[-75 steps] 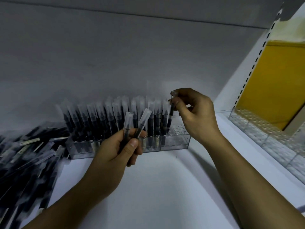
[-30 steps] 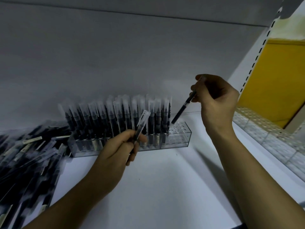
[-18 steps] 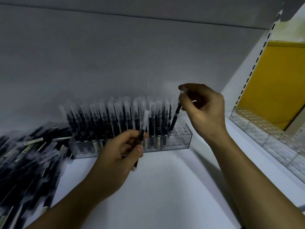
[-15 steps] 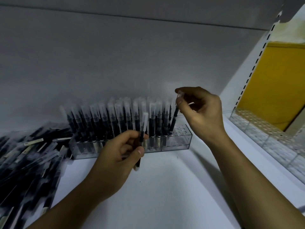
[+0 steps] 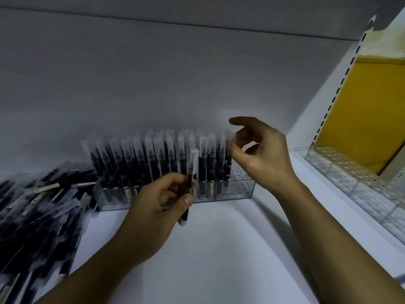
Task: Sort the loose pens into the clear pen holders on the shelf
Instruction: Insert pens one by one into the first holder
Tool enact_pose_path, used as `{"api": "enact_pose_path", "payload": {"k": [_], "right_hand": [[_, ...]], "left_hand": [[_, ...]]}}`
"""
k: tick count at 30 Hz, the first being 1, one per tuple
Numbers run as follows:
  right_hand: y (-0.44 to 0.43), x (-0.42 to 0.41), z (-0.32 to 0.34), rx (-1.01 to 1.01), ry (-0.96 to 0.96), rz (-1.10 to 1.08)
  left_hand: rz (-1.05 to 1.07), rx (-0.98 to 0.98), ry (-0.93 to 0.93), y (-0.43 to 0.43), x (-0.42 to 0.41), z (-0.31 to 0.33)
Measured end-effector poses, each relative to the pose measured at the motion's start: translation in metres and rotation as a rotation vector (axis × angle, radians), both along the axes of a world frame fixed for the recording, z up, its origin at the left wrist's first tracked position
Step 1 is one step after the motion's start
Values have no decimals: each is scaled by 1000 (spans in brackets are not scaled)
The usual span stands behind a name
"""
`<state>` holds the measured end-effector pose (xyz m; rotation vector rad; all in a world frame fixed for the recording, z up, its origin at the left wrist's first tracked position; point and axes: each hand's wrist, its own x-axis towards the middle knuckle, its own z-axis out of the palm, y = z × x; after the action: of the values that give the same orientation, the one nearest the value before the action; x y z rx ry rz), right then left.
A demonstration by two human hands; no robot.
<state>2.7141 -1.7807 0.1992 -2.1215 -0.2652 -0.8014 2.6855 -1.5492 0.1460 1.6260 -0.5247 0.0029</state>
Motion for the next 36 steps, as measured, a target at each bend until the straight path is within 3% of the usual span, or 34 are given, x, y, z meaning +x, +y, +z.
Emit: {"api": "enact_pose_path", "payload": {"k": [5, 10, 14, 16, 20, 24, 36], "right_hand": [[15, -8, -1, 146, -241, 24], [44, -19, -10, 292, -91, 358], [51, -21, -12, 277, -30, 364], [48, -21, -7, 362, -10, 375], [32, -17, 6, 580, -49, 332], [11, -9, 13, 661, -138, 202], [-2, -1, 9, 376, -245, 10]], "left_hand": [[25, -19, -10, 0, 0, 2], [63, 4, -74, 1, 0, 5], [86, 50, -128, 1, -3, 7], [109, 75, -157, 1, -4, 7], [154, 362, -352, 5, -4, 4], [15, 638, -451, 7, -3, -3], [-102, 840, -545, 7, -3, -15]]}}
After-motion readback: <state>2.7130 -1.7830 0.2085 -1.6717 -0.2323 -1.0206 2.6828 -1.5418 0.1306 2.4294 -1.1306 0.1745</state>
